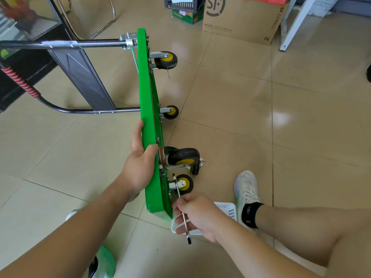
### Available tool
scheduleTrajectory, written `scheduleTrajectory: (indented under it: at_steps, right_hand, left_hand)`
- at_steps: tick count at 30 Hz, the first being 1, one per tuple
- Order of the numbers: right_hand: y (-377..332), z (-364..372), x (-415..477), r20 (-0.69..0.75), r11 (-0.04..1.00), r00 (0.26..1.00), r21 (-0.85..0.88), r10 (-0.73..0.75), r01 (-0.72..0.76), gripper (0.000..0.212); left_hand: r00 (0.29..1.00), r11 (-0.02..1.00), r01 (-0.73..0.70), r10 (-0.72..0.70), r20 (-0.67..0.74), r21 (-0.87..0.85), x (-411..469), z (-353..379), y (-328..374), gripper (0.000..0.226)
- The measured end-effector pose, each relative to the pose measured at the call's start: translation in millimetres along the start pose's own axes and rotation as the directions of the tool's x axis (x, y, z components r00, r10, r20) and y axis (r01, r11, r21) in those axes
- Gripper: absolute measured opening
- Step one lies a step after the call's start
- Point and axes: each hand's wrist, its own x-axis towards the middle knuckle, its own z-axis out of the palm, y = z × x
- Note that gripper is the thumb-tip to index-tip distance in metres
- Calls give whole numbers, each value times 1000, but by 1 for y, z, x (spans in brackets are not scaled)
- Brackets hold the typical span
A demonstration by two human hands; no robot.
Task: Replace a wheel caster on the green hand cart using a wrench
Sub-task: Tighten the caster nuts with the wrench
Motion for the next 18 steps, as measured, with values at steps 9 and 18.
scheduleTrajectory:
  at_steps: [9,18]
  right_hand:
    - [45,-14,53,-18,917,957,-290,-290,273,29]
    - [54,-4,92,-18,896,920,-232,-392,378,31]
  left_hand:
    - [1000,1000,1,-1,-7,0,2,1,-2,64]
    - [1000,1000,-18,18,-18,20,2,3,-4,67]
